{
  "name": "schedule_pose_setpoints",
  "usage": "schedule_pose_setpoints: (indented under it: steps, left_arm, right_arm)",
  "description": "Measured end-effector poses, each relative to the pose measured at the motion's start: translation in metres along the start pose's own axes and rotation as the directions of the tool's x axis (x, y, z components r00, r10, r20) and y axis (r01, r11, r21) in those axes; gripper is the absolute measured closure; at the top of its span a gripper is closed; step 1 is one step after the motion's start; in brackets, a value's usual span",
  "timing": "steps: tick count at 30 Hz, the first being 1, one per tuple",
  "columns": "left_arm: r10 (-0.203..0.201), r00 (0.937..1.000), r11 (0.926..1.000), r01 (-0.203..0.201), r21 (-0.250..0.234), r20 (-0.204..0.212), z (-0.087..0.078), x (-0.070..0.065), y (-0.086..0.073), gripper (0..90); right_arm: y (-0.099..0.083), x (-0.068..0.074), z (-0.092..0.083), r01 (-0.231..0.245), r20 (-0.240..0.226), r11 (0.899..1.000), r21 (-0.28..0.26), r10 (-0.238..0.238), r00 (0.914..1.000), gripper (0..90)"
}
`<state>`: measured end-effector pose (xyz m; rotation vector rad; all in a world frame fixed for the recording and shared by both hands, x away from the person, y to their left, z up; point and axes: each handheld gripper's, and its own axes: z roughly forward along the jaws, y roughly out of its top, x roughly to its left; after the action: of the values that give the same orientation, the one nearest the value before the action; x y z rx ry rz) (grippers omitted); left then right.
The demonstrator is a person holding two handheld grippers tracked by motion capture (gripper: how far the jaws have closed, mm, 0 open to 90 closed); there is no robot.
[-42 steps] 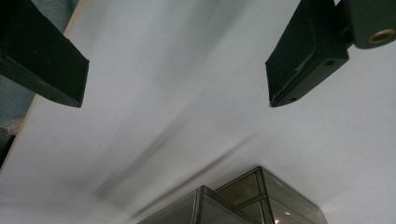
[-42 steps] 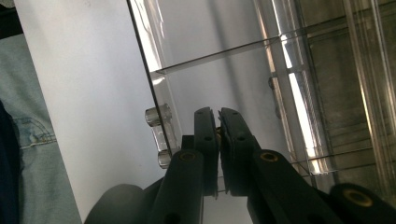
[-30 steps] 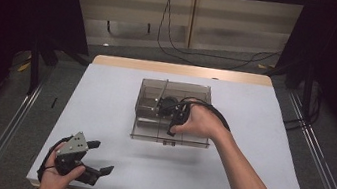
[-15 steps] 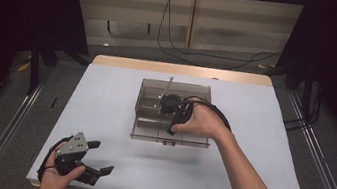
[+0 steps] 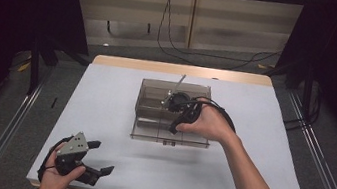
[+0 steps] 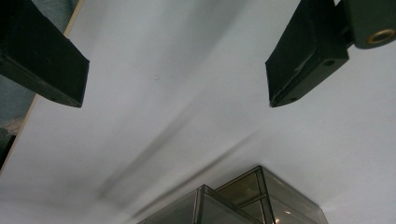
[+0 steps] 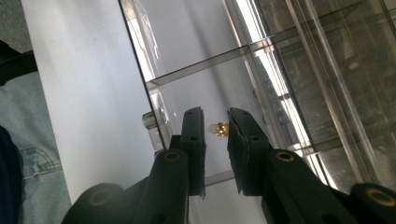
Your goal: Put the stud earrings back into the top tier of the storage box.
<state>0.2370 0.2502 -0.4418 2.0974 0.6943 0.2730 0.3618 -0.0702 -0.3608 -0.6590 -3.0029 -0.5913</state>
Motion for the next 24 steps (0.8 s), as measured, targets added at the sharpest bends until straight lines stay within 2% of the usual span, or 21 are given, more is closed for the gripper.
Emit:
schedule_pose_setpoints:
  steps: [1, 2, 4, 5, 7, 10, 13, 15, 16, 24]
  left_arm:
    - [-0.001, 1.0000, 1.0000, 0.001, 0.000, 0.000, 0.000, 0.000, 0.000, 6.0]
    - [-0.003, 1.0000, 1.0000, 0.003, -0.001, -0.001, 0.000, 0.000, 0.000, 6.0]
    - [-0.004, 1.0000, 1.0000, 0.004, 0.000, -0.001, 0.000, 0.000, 0.000, 6.0]
    - [-0.001, 1.0000, 1.0000, 0.001, 0.001, -0.003, 0.000, 0.000, 0.000, 5.9]
    - [-0.005, 1.0000, 1.0000, 0.005, 0.000, 0.001, 0.001, 0.000, 0.000, 5.9]
    - [-0.005, 1.0000, 1.0000, 0.005, 0.003, 0.001, 0.001, 0.000, 0.000, 6.0]
    - [-0.006, 1.0000, 1.0000, 0.006, 0.003, 0.000, 0.001, 0.000, 0.000, 5.9]
    - [-0.005, 1.0000, 1.0000, 0.005, 0.003, -0.003, 0.001, 0.001, 0.000, 5.9]
    - [-0.007, 1.0000, 1.0000, 0.007, 0.002, -0.001, 0.001, 0.001, 0.000, 5.9]
    - [-0.002, 1.0000, 1.0000, 0.002, 0.005, 0.000, 0.002, 0.001, 0.000, 5.9]
  right_arm:
    - [-0.002, 0.002, -0.001, -0.024, 0.002, 1.000, -0.003, 0.024, 0.9997, 77.6]
    - [-0.008, 0.002, -0.004, -0.035, 0.006, 0.999, -0.028, 0.035, 0.9994, 77.6]
    - [-0.010, 0.002, -0.005, -0.041, 0.008, 0.998, -0.045, 0.041, 0.9991, 77.6]
    - [-0.018, 0.001, -0.007, -0.055, -0.001, 0.995, -0.081, 0.055, 0.9985, 77.6]
    - [-0.023, 0.001, -0.007, -0.073, 0.002, 0.991, -0.110, 0.074, 0.9973, 77.7]
    - [-0.028, 0.001, -0.007, -0.075, 0.007, 0.989, -0.125, 0.077, 0.9970, 77.6]
    - [-0.036, 0.002, -0.009, -0.097, 0.012, 0.979, -0.179, 0.101, 0.9948, 77.7]
    - [-0.038, 0.002, -0.009, -0.099, 0.006, 0.977, -0.188, 0.102, 0.9948, 77.7]
    - [-0.043, 0.002, -0.011, -0.108, 0.007, 0.972, -0.210, 0.112, 0.9937, 77.7]
    - [-0.064, -0.004, -0.030, -0.142, -0.010, 0.954, -0.264, 0.144, 0.9895, 77.6]
